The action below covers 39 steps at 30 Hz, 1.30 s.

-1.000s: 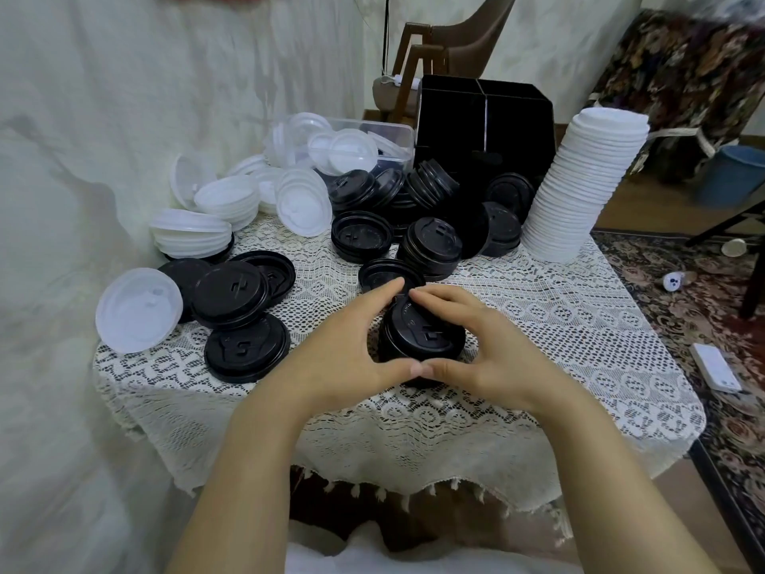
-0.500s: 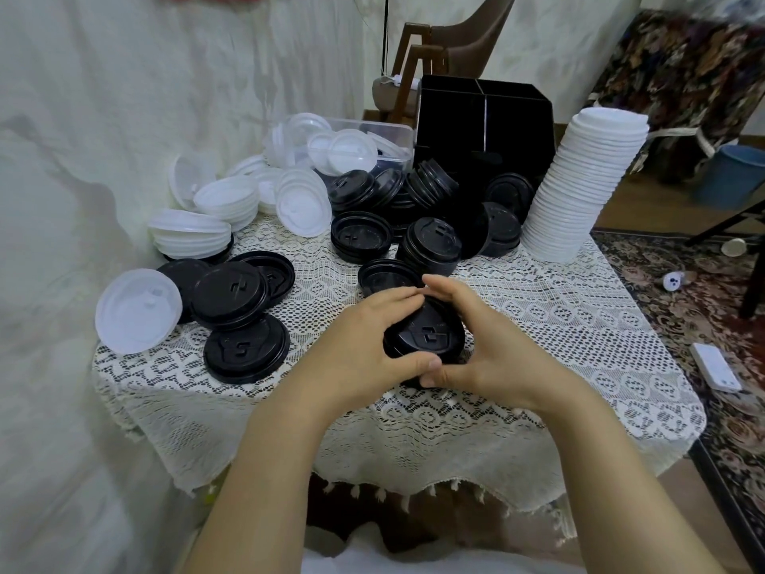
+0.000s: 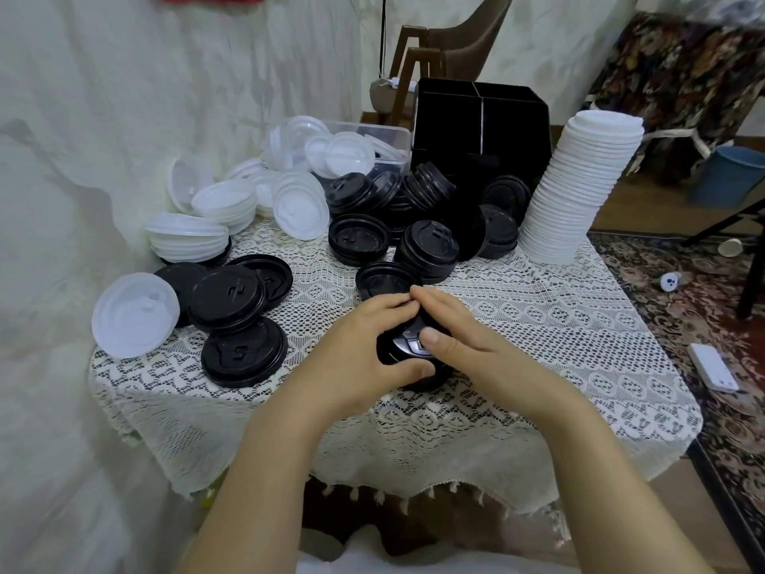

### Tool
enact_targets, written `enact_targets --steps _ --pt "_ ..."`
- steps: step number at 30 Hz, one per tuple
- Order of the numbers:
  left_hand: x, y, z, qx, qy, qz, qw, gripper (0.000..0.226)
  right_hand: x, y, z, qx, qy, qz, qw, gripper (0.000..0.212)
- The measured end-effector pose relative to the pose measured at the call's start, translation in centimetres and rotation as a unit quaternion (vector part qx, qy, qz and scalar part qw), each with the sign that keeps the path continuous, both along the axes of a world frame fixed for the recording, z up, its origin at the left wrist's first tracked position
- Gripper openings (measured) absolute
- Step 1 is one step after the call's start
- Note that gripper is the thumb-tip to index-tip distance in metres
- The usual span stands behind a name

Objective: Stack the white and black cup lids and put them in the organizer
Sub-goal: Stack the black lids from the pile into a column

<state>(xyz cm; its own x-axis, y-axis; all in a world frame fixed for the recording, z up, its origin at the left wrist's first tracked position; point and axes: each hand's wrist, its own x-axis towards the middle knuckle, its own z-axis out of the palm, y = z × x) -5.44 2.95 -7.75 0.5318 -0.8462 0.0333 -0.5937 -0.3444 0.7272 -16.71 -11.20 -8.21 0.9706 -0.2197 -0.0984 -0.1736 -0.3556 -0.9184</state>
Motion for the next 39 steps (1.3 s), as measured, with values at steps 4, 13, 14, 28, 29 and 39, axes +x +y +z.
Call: enact_targets --steps 4,13,14,28,29,39 --pt "-1.4 -0.1 -0.3 0.017 -0.089 -0.031 0.995 0.067 0.5 0.4 -0.7 -0.025 -0.011 -0.022 0.999 0.078" --pt "-2.6 -0.3 -0.7 0.033 -0.135 -0.044 0.989 0.057 0.9 0.6 -1.2 -0.126 -0.015 -0.027 0.992 0.085" --pt "-2.4 -0.3 -0.8 0.033 -0.125 -0.05 0.99 0.058 0.9 0.6 -1.2 -0.131 -0.014 -0.025 0.991 0.086" --pt "2.4 -0.8 -2.4 -0.066 -0.181 0.111 0.975 0.045 1.0 0.6 -0.9 -0.162 0.009 -0.02 0.987 0.098" --pt "2.6 -1.0 -2.8 -0.049 -0.198 0.099 0.974 0.046 1.0 0.6 -0.9 -0.164 0.008 -0.021 0.986 0.098" --pt "2.5 -1.4 -2.8 0.011 -0.286 0.132 0.949 0.018 0.9 0.7 -1.0 -0.167 -0.001 -0.026 0.986 0.098"
